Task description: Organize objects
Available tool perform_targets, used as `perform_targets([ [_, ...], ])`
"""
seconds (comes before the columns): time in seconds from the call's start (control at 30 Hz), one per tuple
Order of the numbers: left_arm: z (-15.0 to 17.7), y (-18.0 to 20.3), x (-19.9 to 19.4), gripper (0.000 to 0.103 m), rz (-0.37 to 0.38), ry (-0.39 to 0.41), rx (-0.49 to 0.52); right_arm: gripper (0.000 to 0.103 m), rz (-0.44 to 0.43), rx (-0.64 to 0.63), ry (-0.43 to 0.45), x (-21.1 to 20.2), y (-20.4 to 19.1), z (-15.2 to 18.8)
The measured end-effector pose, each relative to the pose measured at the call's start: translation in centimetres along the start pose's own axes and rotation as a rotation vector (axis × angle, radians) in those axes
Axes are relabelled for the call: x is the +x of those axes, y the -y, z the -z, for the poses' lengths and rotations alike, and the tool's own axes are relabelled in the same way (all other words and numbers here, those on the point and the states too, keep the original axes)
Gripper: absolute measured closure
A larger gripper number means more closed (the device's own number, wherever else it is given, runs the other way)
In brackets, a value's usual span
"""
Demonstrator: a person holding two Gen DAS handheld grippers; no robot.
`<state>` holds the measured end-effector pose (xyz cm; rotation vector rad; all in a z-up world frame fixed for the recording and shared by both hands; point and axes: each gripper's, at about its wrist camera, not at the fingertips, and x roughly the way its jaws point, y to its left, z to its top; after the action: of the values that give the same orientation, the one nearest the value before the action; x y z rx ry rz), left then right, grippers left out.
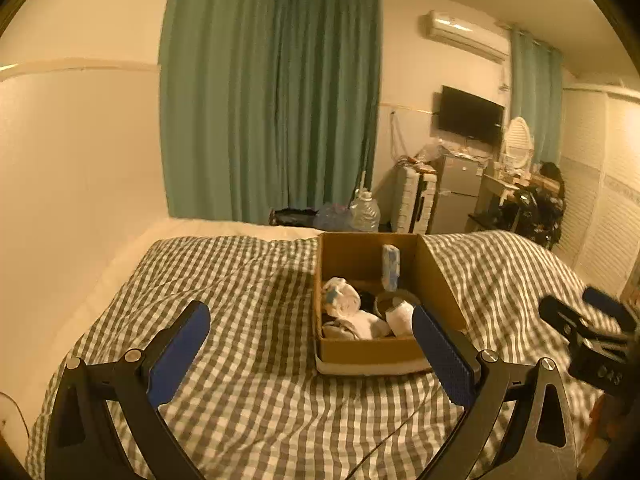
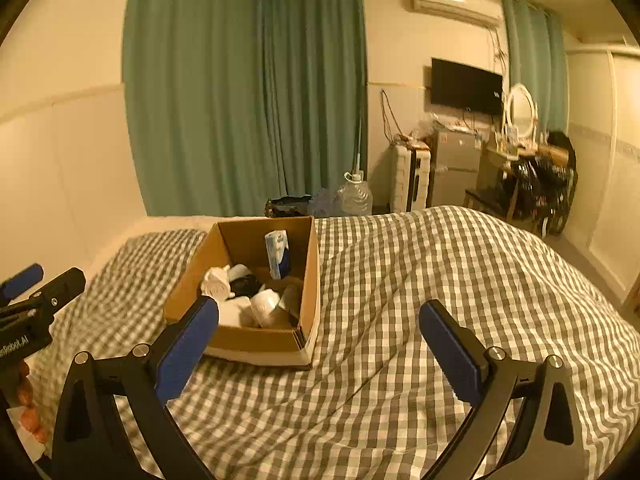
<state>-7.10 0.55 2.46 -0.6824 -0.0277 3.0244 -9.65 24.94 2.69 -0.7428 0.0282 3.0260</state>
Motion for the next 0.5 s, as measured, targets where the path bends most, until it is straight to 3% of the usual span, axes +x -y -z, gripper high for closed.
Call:
perform_targets([
  [0.13,0.9,0.9,0.5,0.000,-0.036,-0.005,0.072,0.002,0.033,-0.047,0.028,0.0,-0.4,1.5],
  [0.5,1.6,0.5,1.7,0.000,-0.031,-0.056,0.031,0.002,0.055,-0.053,0.006,0.7,-0.1,2.5],
])
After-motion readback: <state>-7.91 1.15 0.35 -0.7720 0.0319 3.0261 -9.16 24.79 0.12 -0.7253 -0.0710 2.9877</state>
